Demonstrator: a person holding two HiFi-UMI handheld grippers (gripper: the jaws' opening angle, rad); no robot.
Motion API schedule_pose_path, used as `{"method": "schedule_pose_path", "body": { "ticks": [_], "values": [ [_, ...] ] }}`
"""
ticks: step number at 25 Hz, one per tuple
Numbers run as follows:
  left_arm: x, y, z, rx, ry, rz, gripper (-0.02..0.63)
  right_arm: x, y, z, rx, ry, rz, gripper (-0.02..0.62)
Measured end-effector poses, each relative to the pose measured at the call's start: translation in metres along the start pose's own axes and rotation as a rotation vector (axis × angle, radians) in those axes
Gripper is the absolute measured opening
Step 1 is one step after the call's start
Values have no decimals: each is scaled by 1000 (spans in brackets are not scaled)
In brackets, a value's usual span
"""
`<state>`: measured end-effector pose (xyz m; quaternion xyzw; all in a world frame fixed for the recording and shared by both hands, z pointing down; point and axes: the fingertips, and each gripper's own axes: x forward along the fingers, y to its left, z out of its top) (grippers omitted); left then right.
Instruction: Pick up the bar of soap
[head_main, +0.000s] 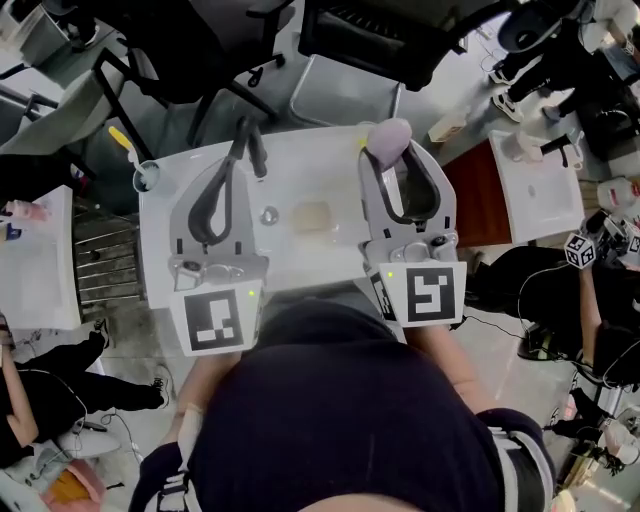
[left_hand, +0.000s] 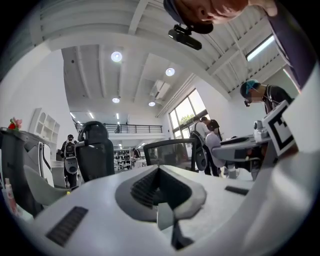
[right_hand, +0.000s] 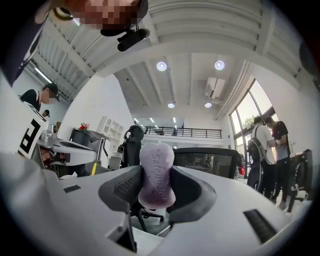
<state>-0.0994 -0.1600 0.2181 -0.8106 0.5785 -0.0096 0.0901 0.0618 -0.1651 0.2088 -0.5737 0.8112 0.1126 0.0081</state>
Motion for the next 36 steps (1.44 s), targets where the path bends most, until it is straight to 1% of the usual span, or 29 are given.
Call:
{"method": "schedule_pose_path", "body": {
  "ticks": [8,12,18,36],
  "values": [
    [-5,-2,7,2,-10,-12,0,-3,-7,5,21,-3,-24,192],
    [-5,-4,7,0,-11,-18,0,-5,-8,3,4,7,-30,190],
    [-5,-3,1,-3,7,-26,0,-5,-2,3,10,9,-22,190],
    [6,-5,-15,-22,-1,-32,0,6,1,-18,4,29,0,190]
  ]
}}
